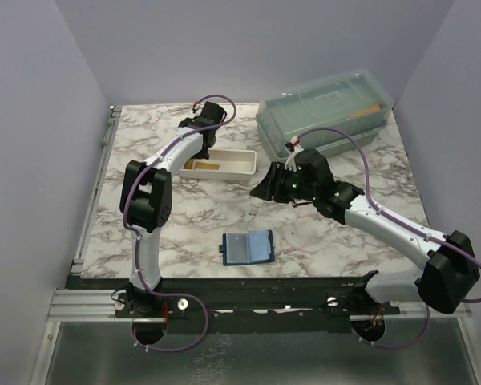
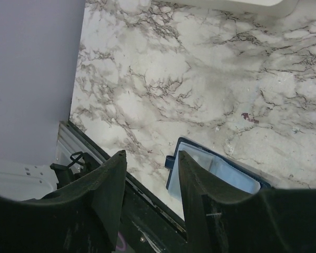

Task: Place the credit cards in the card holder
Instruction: Pick up the credit card from the storage box.

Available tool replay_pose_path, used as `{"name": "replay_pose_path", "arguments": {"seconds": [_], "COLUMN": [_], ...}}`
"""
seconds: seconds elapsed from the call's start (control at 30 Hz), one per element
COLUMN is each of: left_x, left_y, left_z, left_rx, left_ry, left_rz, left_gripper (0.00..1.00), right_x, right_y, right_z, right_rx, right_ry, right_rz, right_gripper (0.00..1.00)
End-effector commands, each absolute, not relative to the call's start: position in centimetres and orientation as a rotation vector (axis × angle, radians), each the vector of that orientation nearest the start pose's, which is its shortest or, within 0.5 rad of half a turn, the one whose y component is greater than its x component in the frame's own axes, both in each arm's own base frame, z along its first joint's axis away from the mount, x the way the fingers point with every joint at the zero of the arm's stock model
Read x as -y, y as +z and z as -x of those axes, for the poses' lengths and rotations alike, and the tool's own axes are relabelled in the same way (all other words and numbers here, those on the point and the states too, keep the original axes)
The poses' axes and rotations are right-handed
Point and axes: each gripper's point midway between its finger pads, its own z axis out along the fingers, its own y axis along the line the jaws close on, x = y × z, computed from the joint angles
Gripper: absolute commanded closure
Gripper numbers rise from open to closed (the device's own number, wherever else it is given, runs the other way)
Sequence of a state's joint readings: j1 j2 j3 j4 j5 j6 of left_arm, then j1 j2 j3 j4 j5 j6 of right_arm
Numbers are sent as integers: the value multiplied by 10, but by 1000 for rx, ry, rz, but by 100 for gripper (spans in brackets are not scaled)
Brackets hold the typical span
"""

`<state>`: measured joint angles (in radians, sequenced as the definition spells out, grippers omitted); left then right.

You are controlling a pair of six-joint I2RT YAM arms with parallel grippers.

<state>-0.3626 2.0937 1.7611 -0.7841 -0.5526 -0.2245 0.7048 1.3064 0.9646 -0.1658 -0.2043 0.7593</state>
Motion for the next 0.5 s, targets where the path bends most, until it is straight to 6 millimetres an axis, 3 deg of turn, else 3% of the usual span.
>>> {"name": "replay_pose_path", "arguments": {"seconds": [0.0, 0.23, 0.37, 0.47], "left_x": [93, 113, 145, 171], "left_y": [134, 178, 212, 236], "left_z": [-462, -450, -428, -404], "left_rx": [-2470, -2430, -2412, -2387], "left_ry": [402, 189, -118, -366], "left_rz": [38, 79, 72, 50], "left_gripper": [92, 100, 100, 100], "right_x": [-304, -301, -302, -309], "right_y": [199, 191, 189, 199], "right_z": [-257, -256, -253, -250], "right_rx": [-2269, -2300, -2301, -2286], "right_ry": [1077, 1041, 1058, 1115], "right_rz": [76, 85, 105, 130], "right_gripper": [53, 53, 53, 53]}}
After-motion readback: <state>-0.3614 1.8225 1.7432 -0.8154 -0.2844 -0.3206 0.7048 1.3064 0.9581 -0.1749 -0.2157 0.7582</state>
